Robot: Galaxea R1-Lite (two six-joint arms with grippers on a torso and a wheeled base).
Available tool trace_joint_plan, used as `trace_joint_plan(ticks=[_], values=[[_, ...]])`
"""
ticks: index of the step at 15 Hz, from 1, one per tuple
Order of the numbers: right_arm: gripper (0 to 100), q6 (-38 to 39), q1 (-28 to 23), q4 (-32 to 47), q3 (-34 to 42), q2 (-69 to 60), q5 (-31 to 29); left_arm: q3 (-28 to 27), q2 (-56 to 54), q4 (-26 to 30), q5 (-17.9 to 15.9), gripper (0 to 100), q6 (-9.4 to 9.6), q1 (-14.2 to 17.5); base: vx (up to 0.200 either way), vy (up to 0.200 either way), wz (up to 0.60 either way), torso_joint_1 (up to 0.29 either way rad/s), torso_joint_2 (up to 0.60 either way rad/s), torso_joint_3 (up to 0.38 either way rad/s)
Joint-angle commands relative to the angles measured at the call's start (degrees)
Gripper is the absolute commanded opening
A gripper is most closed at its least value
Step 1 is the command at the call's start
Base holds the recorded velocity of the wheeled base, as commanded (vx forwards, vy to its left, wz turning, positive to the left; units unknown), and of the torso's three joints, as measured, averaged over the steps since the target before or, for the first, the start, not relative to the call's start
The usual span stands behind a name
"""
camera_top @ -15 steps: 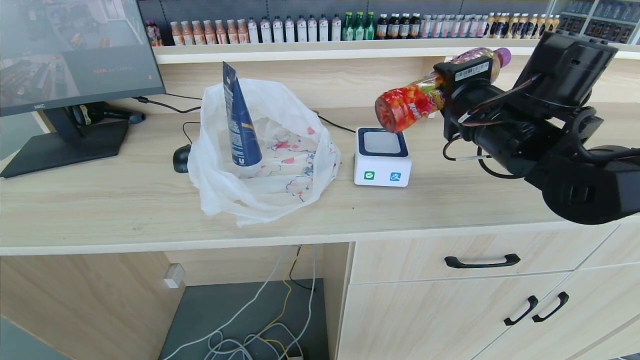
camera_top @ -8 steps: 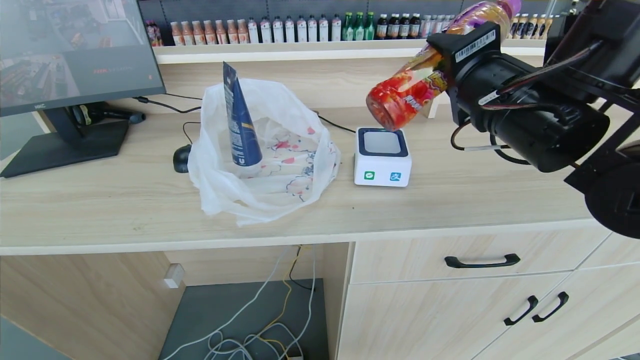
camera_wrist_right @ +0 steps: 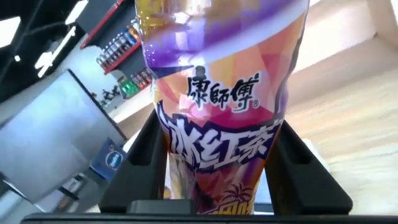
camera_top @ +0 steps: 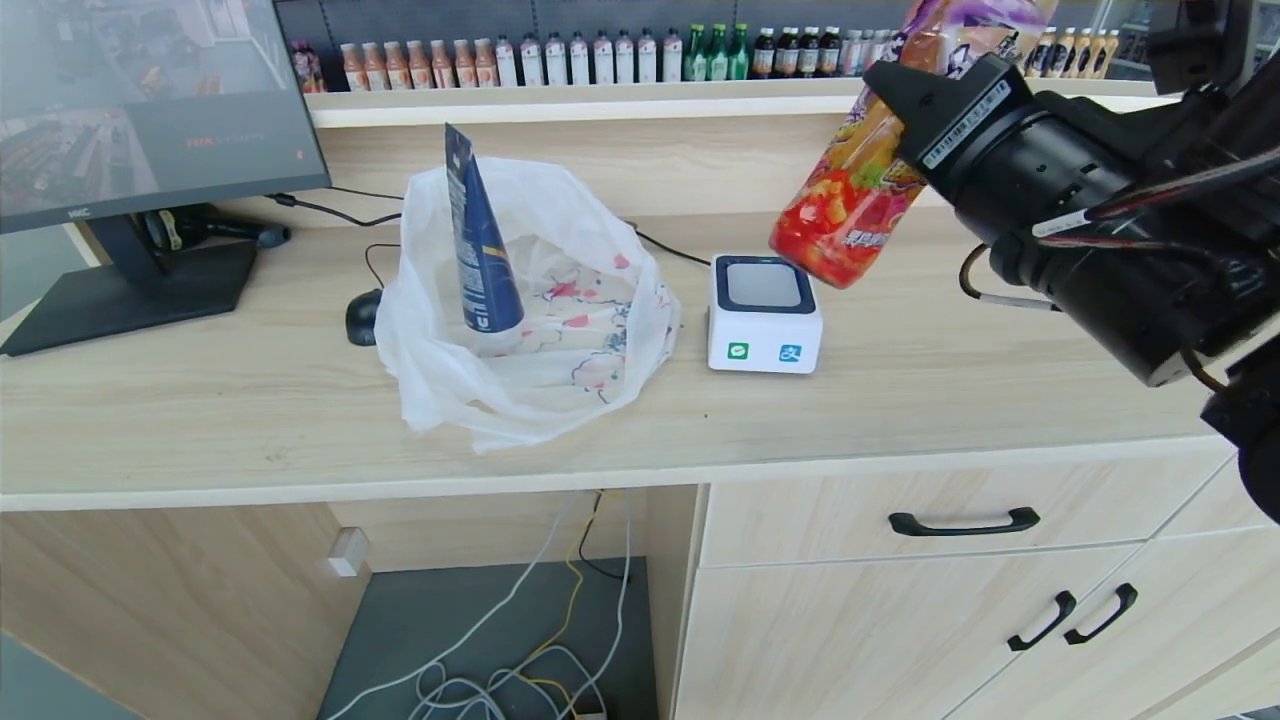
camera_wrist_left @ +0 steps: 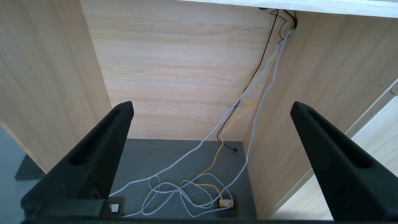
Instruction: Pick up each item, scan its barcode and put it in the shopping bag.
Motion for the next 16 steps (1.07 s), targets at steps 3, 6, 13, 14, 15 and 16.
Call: trace_joint_plan(ticks=[3,6,13,14,15,16], values=[[0,-11.4,0.7,-8.9,9.3,-0.2,3.8,0.0,0.0,0.0,0.0,100,-0.13,0.0,0.0,0.0,0.0,0.0,0.0,0.0],[0,-23.6,1.5,-16.2,18.6,-0.4,9.9,0.0,0.0,0.0,0.0,100,-0.13,0.0,0.0,0.0,0.0,0.0,0.0,0.0],[0,-29.9,-2.1,-17.2,20.2,-0.2,18.2,0.0,0.0,0.0,0.0,100,-0.31,0.0,0.0,0.0,0.0,0.0,0.0,0.0],[0,-29.9,-3.6,-19.0,20.9,-0.2,18.2,0.0,0.1,0.0,0.0,100,-0.31,0.0,0.0,0.0,0.0,0.0,0.0,0.0],[0,-29.8,-5.4,-19.7,21.1,-0.2,18.2,0.0,0.1,0.0,0.0,100,-0.22,0.0,0.0,0.0,0.0,0.0,0.0,0.0],[0,-29.7,-6.8,-19.9,20.8,-0.2,18.2,0.0,0.1,0.0,0.0,100,-0.22,0.0,0.0,0.0,0.0,0.0,0.0,0.0]])
